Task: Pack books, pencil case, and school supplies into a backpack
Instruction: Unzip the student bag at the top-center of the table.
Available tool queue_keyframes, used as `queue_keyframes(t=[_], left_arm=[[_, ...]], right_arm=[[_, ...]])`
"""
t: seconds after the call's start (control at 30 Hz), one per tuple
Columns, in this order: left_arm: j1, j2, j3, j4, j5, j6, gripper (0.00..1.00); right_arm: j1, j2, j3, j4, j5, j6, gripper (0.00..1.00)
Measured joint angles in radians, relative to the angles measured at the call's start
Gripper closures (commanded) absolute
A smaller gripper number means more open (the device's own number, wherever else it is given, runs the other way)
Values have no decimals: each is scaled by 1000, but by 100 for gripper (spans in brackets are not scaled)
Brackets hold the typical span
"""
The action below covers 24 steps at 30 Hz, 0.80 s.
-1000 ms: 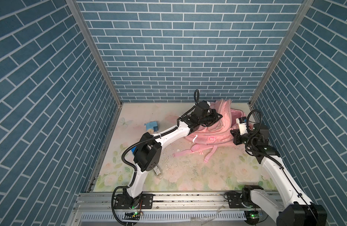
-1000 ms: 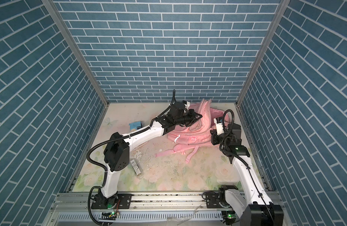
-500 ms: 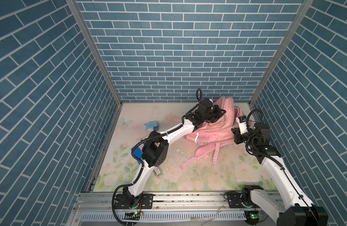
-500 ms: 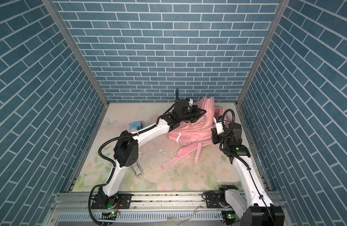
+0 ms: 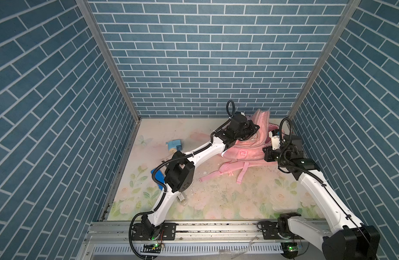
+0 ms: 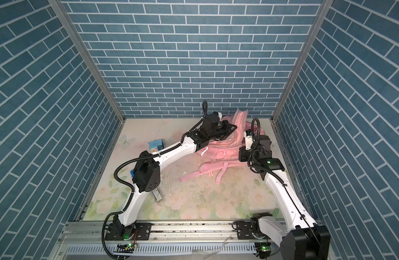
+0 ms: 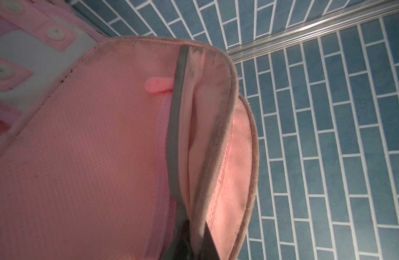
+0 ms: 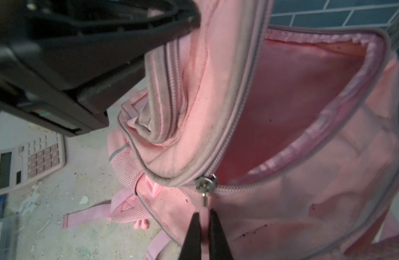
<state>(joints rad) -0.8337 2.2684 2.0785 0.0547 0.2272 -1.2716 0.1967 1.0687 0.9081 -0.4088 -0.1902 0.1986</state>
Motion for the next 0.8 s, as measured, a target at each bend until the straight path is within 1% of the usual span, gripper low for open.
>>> queue_keyframes(t=[0.1,0.17,0.3,0.37,0.47,0.63,0.73,0.8], left_arm=[[-3,18,53,-49,-19,12,100],[-5,43,97,-77,-23,16,100],[-7,114,230,-164,-11,24,100],[-10,151,305,-202,-5,28,100],[-10,187,363,-235,-4,31,100],[-10,202,369,-257,-10,37,100],[-10,199,354,-256,-16,46,100],[-10,177,306,-232,-21,50,100]], right_arm=[[8,-13,-18,28,0,121,100],[38,-43,-57,81,27,176,100],[113,-111,-153,205,121,207,100],[122,-124,-196,262,150,216,100],[130,-114,-246,344,156,222,100],[140,-70,-304,445,124,240,100],[142,-56,-299,442,120,238,100],[126,-56,-295,425,95,222,100]])
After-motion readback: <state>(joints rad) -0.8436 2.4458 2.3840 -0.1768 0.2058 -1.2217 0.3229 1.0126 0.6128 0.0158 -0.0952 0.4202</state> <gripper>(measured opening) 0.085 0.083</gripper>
